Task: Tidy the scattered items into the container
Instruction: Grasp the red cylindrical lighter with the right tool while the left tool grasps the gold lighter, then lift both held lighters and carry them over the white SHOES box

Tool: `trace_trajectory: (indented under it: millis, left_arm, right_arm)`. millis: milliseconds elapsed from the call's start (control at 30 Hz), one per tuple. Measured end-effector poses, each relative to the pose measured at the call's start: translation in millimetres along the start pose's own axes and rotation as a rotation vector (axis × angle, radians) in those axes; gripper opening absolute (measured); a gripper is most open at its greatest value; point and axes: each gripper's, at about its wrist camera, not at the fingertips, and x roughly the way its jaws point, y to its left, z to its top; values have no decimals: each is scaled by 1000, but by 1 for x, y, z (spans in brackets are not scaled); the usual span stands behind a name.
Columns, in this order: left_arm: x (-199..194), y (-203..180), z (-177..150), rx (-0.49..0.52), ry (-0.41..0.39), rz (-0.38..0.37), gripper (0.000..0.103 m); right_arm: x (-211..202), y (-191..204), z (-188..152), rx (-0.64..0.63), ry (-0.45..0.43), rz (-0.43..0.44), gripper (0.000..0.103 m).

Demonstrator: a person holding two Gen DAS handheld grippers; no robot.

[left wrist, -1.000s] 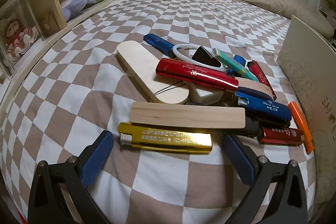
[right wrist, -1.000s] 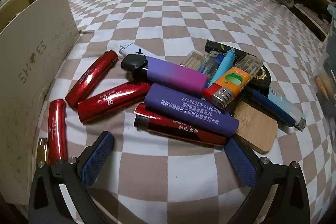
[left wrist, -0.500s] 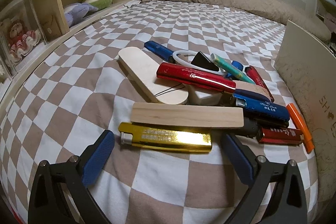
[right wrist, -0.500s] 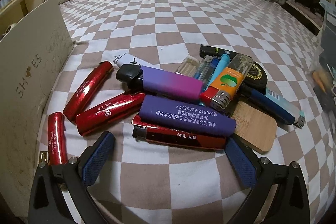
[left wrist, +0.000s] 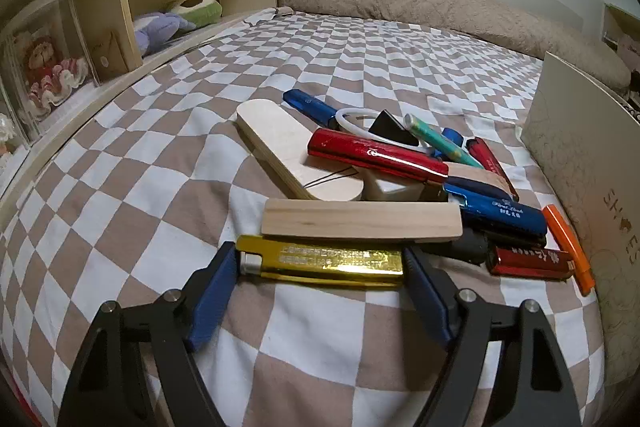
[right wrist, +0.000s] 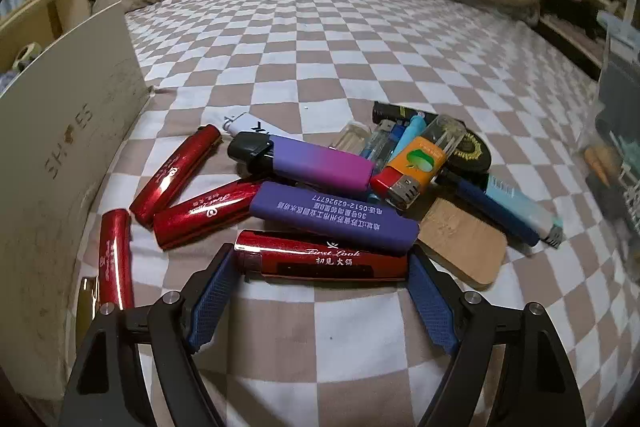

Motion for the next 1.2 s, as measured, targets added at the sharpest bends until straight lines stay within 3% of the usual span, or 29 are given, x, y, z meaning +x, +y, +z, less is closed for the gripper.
trace_trajectory:
  millis: [533, 1200]
  left_arm:
    - [-22, 6, 4, -64, -28, -21, 80]
    - [-98, -35, 59, -32, -197, -78, 80]
  right_arm:
    - [-15, 1, 6, 0, -94, -65, 83]
    - [-72, -7, 26, 73, -279, -49, 83]
